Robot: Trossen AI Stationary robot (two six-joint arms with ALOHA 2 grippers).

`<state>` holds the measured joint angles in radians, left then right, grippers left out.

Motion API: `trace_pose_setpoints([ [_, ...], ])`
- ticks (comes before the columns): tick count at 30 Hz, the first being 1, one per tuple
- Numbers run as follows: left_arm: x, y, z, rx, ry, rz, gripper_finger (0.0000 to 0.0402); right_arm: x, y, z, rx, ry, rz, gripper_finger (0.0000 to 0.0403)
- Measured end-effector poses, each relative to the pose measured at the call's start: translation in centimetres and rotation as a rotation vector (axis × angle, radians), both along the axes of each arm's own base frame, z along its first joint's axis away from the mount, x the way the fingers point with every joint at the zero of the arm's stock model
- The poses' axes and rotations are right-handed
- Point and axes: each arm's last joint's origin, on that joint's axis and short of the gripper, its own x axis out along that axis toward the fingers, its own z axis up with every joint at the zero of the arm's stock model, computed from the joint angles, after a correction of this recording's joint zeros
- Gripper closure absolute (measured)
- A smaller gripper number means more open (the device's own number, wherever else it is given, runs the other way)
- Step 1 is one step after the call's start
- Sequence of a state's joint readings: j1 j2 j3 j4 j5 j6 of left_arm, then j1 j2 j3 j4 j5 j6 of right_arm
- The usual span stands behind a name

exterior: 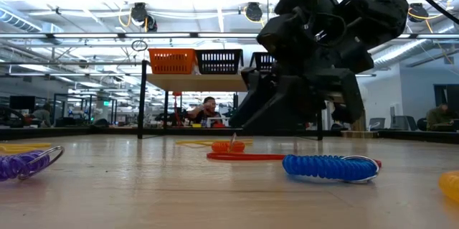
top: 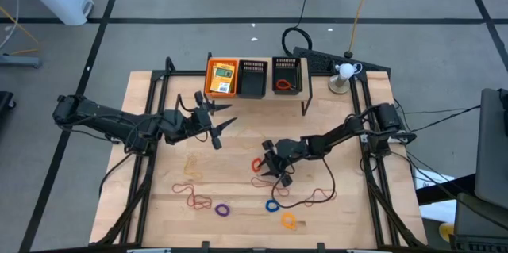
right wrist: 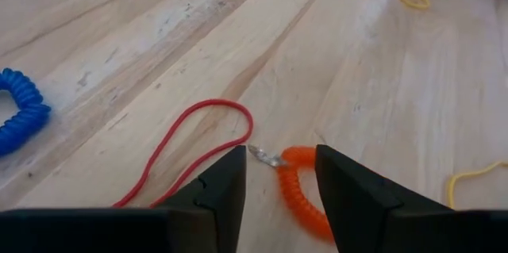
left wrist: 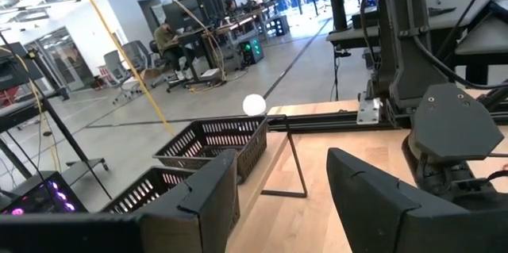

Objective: Pick & Place Office Desk Supplies
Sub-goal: Put the orange spring keychain into the right black bin on the shelf

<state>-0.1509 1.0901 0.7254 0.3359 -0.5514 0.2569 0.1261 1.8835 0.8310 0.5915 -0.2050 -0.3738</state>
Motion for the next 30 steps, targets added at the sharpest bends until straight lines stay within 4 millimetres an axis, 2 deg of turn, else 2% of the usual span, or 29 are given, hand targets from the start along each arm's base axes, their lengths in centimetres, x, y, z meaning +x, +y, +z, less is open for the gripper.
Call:
trace_pose_setpoints([
  [8,0.0,0.0,0.0,-0.004,-0.003,0.000,0.0206,1.1,0.7,-1.9,-0.008,0.018,0.021,0.0268],
  [14,0.0,0.0,0.0,-0.003,0.001,0.000,0.0206,1.9,1.1,-2.1,-0.038,0.010,-0.016,0.0278],
  [17,0.0,0.0,0.0,-0.003,0.003,0.000,0.0206,1.9,1.0,-2.1,-0.053,0.009,-0.054,0.0303],
  [22,0.0,0.0,0.0,-0.002,0.004,-0.001,0.0206,2.0,0.6,-2.1,-0.045,0.016,-0.112,0.0385],
  [27,0.0,0.0,-0.1,-0.002,0.004,0.000,0.0206,2.0,0.6,-1.7,-0.151,-0.010,-0.217,0.0387],
  [30,0.0,0.0,-0.1,-0.001,0.012,0.000,0.0206,1.7,1.2,-0.3,-0.274,-0.050,-0.257,0.0397],
])
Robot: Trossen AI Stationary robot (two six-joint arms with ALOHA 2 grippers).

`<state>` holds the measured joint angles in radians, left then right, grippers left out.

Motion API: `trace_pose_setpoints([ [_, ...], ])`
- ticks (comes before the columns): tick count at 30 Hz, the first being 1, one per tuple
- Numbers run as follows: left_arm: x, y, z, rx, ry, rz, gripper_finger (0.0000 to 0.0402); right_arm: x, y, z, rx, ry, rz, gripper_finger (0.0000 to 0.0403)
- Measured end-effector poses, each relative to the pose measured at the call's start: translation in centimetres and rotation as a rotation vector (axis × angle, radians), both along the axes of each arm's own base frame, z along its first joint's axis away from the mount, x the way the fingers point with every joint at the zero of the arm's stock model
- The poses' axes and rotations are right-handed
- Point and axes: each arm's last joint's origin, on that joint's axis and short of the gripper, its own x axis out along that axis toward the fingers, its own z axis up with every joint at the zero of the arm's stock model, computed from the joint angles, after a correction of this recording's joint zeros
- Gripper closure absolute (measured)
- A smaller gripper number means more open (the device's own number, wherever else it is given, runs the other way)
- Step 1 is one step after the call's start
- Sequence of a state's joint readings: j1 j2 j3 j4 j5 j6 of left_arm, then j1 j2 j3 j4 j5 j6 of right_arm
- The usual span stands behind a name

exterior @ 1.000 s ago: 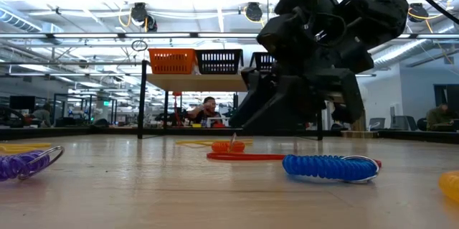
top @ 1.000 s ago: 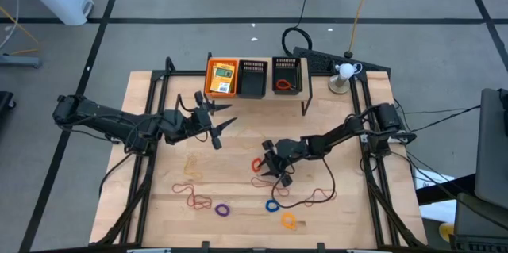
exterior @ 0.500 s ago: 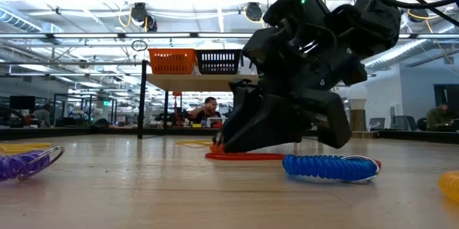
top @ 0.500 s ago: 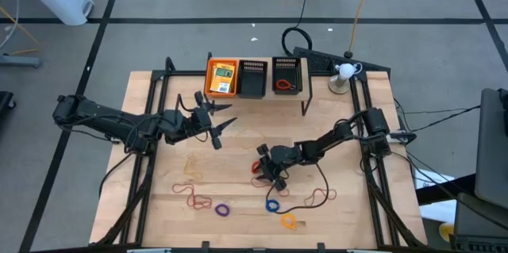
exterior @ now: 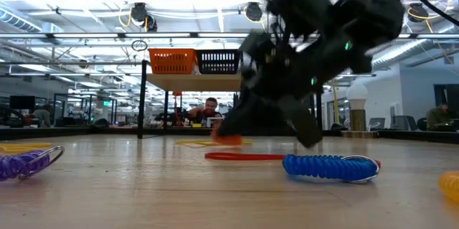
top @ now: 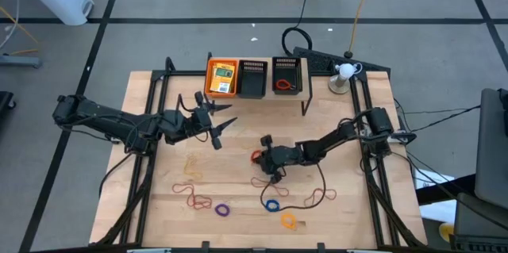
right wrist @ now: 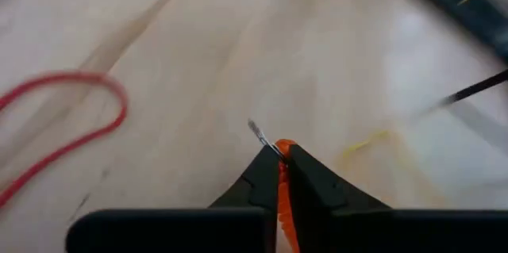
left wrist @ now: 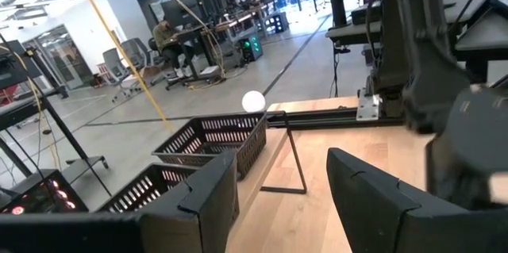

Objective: Pick & Place Office Desk Supplies
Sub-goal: Put the orange spring keychain into the right black bin on the shelf

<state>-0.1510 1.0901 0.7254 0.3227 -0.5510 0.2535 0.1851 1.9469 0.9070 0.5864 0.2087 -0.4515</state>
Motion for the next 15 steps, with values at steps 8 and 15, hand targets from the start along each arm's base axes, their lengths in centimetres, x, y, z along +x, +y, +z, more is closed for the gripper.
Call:
trace_pose_setpoints([
  [8,0.0,0.0,-0.1,-0.008,0.002,0.000,0.0206,-1.6,1.4,7.8,-0.240,-0.217,-0.138,0.0402],
  [15,0.0,0.0,-0.1,-0.048,-0.015,0.002,0.0206,-4.1,0.6,14.7,-0.351,-0.397,-0.344,0.0402],
])
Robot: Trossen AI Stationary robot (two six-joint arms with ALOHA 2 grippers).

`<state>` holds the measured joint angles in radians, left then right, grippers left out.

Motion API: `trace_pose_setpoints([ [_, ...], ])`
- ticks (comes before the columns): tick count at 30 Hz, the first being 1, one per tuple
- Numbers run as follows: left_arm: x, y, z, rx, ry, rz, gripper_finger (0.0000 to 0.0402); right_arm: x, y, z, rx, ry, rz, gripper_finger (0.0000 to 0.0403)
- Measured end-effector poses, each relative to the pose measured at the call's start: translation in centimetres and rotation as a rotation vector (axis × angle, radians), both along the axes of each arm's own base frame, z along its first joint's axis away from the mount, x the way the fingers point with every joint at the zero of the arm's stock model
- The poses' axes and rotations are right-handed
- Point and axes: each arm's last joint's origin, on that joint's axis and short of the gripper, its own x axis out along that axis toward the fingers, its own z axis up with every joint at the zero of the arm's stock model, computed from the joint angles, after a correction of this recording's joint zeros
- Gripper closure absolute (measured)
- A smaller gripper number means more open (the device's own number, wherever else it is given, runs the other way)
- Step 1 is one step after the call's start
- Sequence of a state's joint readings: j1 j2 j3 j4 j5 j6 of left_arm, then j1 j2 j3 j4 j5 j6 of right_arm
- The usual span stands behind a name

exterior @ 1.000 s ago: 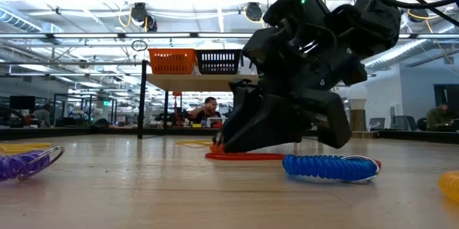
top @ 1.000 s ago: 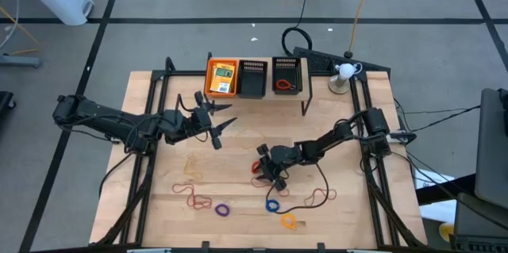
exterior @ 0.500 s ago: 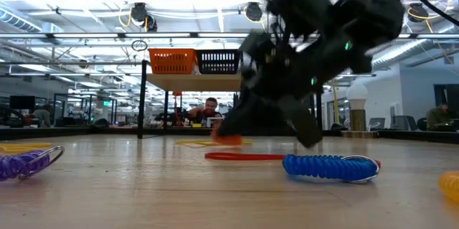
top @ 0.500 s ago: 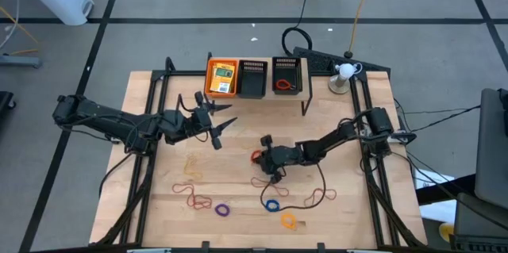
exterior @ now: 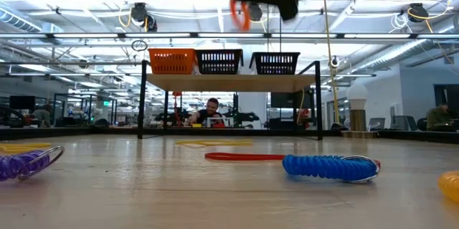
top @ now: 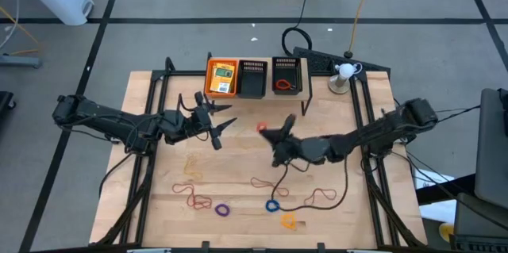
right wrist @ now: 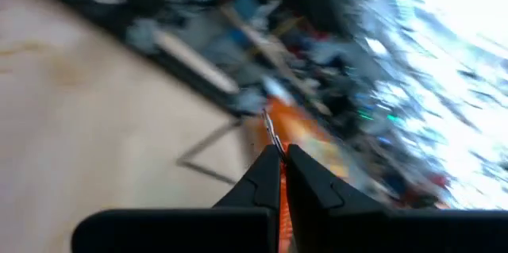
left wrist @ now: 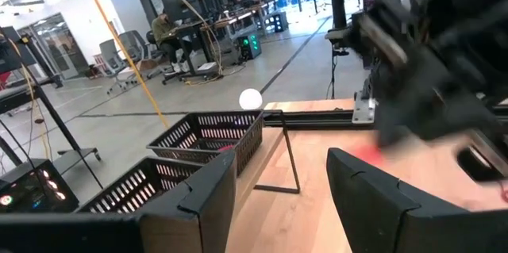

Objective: Pick & Place Office Desk Supplies
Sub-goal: Put the orange spring keychain into the right black bin on the shelf

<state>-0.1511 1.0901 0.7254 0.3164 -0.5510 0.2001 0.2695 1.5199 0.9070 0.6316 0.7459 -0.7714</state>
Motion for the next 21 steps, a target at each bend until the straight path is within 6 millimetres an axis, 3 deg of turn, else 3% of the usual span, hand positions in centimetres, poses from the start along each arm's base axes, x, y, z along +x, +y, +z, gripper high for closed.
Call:
trace_pose_setpoints([
  [5,0.0,0.0,-0.1,-0.017,-0.002,0.001,0.0206,-1.5,-2.6,3.1,0.001,-0.104,-0.192,0.0403],
  [12,0.0,0.0,-0.1,-0.018,-0.002,0.001,0.0206,-3.6,-7.9,6.4,0.034,-0.234,-0.371,0.0403],
  [16,0.0,0.0,-0.1,-0.019,-0.002,0.001,0.0206,-4.6,-10.6,7.0,0.093,-0.290,-0.438,0.0403],
  [21,0.0,0.0,-0.1,-0.019,-0.001,0.001,0.0206,-4.8,-13.4,6.1,0.208,-0.284,-0.396,0.0403],
])
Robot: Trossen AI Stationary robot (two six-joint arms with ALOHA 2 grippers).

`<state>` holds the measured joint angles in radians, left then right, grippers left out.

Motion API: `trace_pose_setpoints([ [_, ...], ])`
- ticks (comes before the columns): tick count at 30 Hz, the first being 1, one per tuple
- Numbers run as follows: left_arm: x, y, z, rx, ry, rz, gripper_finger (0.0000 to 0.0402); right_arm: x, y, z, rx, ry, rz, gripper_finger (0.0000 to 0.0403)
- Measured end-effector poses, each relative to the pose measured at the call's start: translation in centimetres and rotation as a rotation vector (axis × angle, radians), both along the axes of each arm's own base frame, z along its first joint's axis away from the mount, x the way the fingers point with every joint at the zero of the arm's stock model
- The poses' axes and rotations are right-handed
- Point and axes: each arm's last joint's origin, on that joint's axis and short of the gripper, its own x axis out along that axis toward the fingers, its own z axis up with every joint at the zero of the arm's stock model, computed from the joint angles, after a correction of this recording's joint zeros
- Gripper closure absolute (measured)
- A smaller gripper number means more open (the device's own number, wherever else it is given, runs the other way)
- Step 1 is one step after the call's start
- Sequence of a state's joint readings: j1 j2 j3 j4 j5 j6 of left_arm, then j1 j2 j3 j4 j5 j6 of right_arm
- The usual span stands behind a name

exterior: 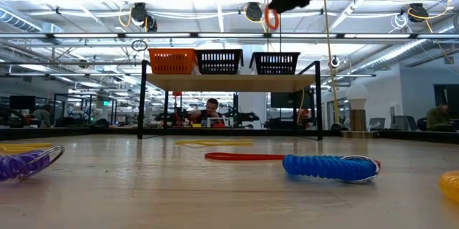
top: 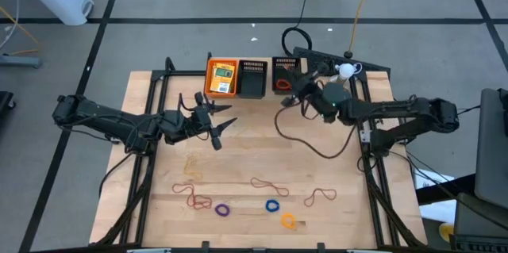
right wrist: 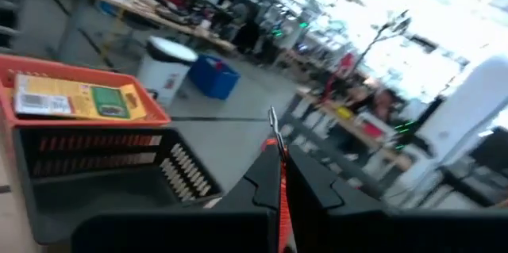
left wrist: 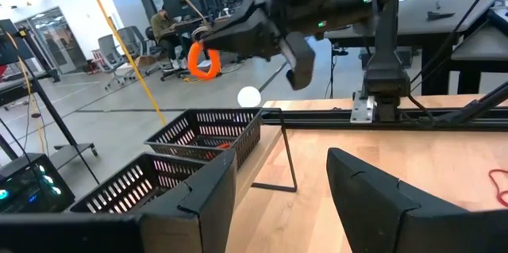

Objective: Pick & Place Office Desk Supplies
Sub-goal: Put the orange spring keychain into the right black bin on the shelf, then put the blue spring keychain into the right black bin on the shelf

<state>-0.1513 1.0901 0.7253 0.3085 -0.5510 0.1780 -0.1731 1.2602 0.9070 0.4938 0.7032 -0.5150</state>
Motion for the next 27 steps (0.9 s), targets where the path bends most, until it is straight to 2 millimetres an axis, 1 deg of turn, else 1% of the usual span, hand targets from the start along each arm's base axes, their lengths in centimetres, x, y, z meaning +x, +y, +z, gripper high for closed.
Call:
trace_pose_setpoints([
  [4,0.0,0.0,-0.1,0.002,0.014,0.000,0.0206,0.0,-1.9,-1.0,0.080,-0.003,0.009,0.0403],
  [7,0.0,0.0,-0.3,0.005,0.029,0.000,0.0206,-0.1,-2.8,-1.3,0.087,-0.006,-0.027,0.0400],
  [12,0.0,0.0,-0.3,0.005,0.030,0.000,0.0206,-0.4,-3.8,-1.4,0.111,-0.026,-0.055,0.0393],
  [14,0.0,0.0,-0.3,0.005,0.030,0.000,0.0206,-0.3,-3.9,-1.6,0.116,0.002,-0.004,0.0384],
  [17,0.0,0.0,-0.3,0.005,0.030,0.000,0.0206,-0.2,-3.7,-1.6,0.122,0.014,0.081,0.0358],
  [20,0.0,0.0,-0.3,0.005,0.030,0.000,0.0206,-0.1,-3.6,-1.6,0.126,0.006,0.107,0.0321],
  [24,0.0,0.0,-0.4,0.006,0.039,0.000,0.0206,-0.1,-3.7,-1.6,0.132,0.000,0.108,0.0264],
  [27,0.0,0.0,-0.4,0.007,0.044,0.000,0.0206,-0.2,-3.9,-1.6,0.136,-0.006,0.071,0.0225],
])
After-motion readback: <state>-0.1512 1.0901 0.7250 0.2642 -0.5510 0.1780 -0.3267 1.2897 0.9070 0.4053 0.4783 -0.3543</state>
